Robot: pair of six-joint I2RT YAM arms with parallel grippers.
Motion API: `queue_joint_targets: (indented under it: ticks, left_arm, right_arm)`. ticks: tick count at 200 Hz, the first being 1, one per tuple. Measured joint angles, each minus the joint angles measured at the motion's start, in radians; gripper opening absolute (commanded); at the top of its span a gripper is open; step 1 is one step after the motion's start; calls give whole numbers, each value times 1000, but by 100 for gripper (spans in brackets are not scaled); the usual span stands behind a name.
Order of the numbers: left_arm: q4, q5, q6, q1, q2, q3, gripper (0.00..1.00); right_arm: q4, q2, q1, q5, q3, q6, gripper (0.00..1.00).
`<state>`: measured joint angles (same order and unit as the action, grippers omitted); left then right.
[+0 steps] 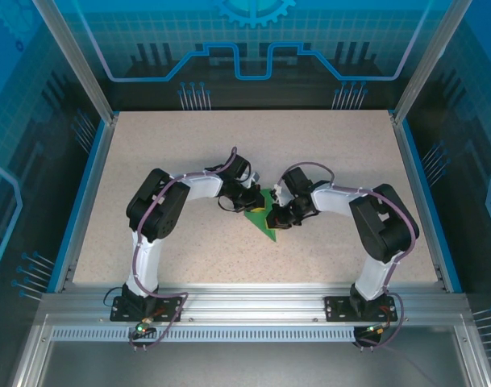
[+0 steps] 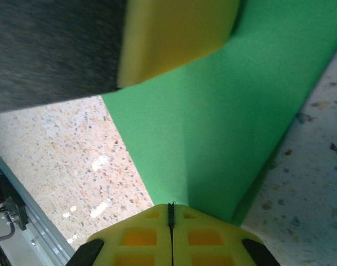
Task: Fold a paper plane with a square sheet of paper (fold left side to right side)
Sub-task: Fourth fold the wing at the center of the table.
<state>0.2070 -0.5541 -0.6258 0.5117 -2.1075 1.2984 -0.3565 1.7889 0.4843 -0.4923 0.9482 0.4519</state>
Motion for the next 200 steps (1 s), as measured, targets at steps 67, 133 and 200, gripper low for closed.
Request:
queue_joint_targets:
  ticks: [67,133,200]
  left_arm:
    - [1,0,0,0,0,0,0]
    - [15,-11,0,1,0,0,0]
    - [-23,-4,26,-5,89,-85,14]
  right_arm:
    - [-9,5,-1,21,-26,-1,6]
    - [-17,-29,0,40,-59,-27,5]
    - [-9,-24,-1,28,-66,-26,0]
